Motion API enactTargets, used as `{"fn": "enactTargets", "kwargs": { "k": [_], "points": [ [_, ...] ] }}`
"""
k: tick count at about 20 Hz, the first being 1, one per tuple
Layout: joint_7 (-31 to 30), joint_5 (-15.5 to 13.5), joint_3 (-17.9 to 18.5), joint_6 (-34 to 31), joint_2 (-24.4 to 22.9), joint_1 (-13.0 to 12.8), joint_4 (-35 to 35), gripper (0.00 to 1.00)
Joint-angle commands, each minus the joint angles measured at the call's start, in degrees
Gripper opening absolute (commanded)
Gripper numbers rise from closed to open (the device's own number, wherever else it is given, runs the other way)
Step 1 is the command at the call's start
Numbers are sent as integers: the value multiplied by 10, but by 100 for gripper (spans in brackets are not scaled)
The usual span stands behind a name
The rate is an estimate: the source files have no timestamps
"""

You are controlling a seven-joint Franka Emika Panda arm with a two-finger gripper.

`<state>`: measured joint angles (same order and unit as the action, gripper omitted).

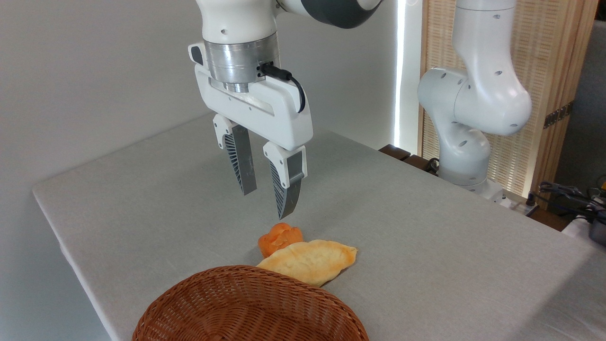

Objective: Put bread into the basket

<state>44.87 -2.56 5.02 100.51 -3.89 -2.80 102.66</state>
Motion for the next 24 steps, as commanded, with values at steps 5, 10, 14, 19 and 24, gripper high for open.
{"fn": "enactTargets", "kwargs": {
  "k": [5, 10, 14, 19, 24],
  "points": [
    [45, -3, 2, 43, -16, -14, 92, 100],
    [125, -1, 43, 79, -17, -12, 147, 100],
    [154, 0, 56, 101, -11, -11, 174, 100],
    [154, -1, 55, 121, 6, -11, 181, 100],
    [154, 0, 54, 121, 15, -14, 181, 100]
  ]
}}
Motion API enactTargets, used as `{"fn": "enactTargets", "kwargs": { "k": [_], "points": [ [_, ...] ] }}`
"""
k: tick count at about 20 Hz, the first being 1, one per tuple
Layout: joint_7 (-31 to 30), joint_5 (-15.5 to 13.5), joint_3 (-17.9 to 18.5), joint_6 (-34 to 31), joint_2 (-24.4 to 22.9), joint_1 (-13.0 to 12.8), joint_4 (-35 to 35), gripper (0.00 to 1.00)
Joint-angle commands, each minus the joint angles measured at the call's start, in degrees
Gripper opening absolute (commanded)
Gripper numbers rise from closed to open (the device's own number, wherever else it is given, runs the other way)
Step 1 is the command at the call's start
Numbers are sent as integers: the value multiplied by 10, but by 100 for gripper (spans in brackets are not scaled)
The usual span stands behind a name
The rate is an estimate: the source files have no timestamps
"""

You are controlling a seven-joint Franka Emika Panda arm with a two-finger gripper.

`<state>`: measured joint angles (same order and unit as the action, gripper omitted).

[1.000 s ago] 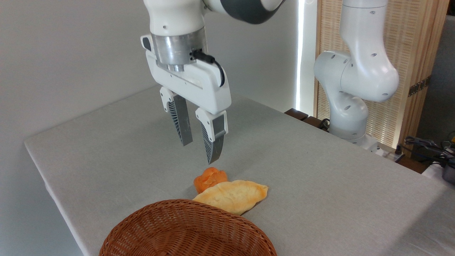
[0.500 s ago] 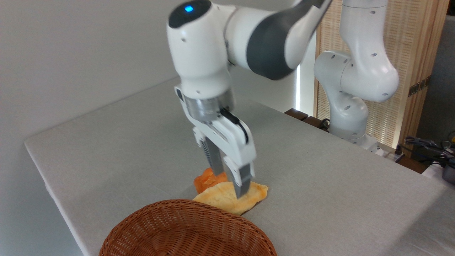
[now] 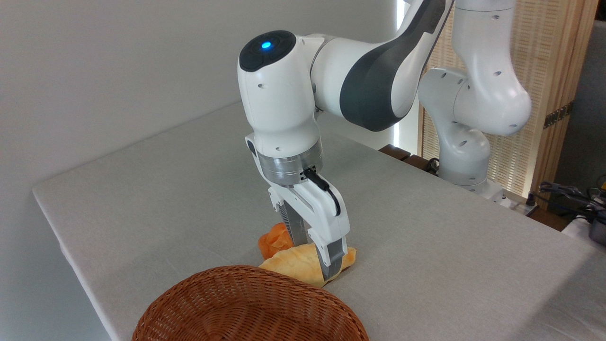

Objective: Put bread into the basket
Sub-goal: 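Close the gripper on the middle of the yellow flatbread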

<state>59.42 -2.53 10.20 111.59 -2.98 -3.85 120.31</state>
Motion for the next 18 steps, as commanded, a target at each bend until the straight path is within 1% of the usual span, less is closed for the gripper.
{"fn": "enactTargets", "kwargs": {
  "k": [1, 4, 7, 9, 14, 15, 16, 17, 18],
  "points": [
    [9, 0, 2, 10, 7, -4, 5, 100],
    [9, -1, 0, 10, 10, -5, 4, 100],
    [11, -8, -1, 11, 11, -5, 3, 100],
    [14, -8, -1, 11, 17, -15, 4, 100],
    [12, -8, -1, 12, 22, -18, 1, 100],
    [13, -9, -1, 11, 24, -18, 1, 98],
    [14, -8, -2, 11, 25, -19, 1, 84],
    [15, -8, -2, 11, 25, -19, 0, 75],
    [17, -8, -2, 11, 25, -18, -1, 56]
  ]
}}
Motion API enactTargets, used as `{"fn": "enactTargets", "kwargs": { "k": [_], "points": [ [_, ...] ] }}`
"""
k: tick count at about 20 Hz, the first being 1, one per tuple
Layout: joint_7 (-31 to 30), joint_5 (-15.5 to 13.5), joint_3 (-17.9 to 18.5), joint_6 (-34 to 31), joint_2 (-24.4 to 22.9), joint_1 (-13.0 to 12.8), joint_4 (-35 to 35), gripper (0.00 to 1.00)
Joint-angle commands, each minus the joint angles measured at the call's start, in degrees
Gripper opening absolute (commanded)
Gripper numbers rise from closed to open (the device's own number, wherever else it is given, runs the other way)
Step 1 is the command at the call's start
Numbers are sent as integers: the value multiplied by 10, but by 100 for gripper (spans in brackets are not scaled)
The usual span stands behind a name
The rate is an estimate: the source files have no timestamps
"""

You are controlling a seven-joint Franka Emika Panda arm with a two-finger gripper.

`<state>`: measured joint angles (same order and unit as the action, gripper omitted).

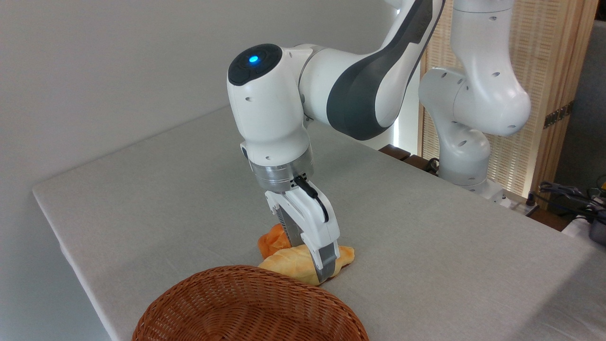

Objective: Put bread into the basket
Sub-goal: 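Close the gripper on the middle of the yellow flatbread, then lift the gripped flatbread up off the table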

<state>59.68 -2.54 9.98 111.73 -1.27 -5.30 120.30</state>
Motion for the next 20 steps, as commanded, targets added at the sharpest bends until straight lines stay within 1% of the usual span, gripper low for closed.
{"fn": "enactTargets", "kwargs": {
  "k": [1, 10, 13, 14, 17, 19, 20],
  "points": [
    [17, -8, 0, 9, 7, -4, -1, 47],
    [18, -9, 0, 9, 7, -3, -2, 48],
    [21, -9, 0, -9, 3, -3, -17, 48],
    [23, -10, 0, -27, 1, -3, -30, 48],
    [38, -31, -2, -71, -6, -4, -51, 48],
    [47, -33, -4, -99, -18, -4, -58, 48],
    [47, -34, -14, -120, -23, -4, -64, 48]
  ]
}}
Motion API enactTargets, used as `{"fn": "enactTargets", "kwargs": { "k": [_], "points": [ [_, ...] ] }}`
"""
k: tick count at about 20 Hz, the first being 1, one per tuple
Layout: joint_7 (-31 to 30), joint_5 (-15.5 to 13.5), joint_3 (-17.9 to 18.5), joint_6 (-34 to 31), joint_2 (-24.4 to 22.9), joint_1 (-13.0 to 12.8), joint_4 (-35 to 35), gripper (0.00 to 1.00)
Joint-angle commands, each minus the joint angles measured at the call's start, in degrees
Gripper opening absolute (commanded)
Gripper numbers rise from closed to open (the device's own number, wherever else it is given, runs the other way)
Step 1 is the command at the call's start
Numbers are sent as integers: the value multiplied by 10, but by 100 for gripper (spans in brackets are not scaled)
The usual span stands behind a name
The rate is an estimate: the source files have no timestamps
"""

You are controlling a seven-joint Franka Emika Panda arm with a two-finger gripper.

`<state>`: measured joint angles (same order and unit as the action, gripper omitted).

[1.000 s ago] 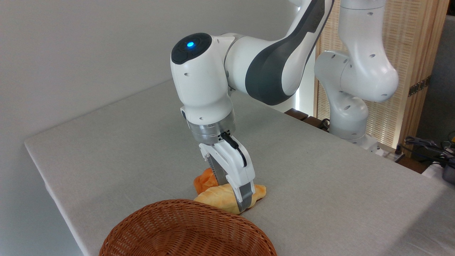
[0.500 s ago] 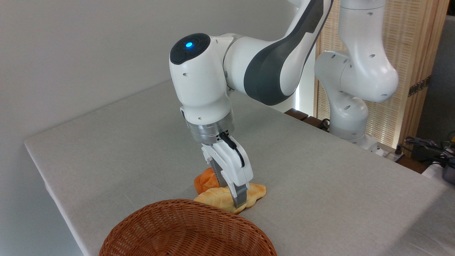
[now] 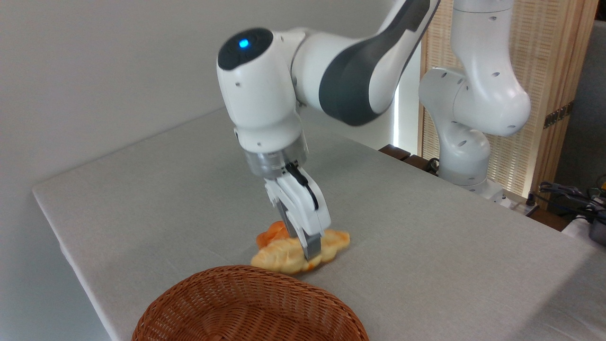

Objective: Put bread into the basket
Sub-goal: 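Lift the gripped flatbread up off the table, then carry the flatbread over the wicker basket and lower it inside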

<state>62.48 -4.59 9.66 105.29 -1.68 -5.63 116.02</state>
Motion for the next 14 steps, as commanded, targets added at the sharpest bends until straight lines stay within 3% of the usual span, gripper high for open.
{"fn": "enactTargets", "kwargs": {
  "k": [1, 4, 8, 12, 14],
  "points": [
    [19, -12, -22, -73, -21, -2, -31, 48],
    [19, -12, -32, -100, -29, -2, -53, 48],
    [19, -12, -28, -70, -40, -2, -65, 48],
    [2, -9, -25, 10, -33, 4, -69, 48],
    [-57, -7, -12, 60, -20, 5, -69, 53]
  ]
}}
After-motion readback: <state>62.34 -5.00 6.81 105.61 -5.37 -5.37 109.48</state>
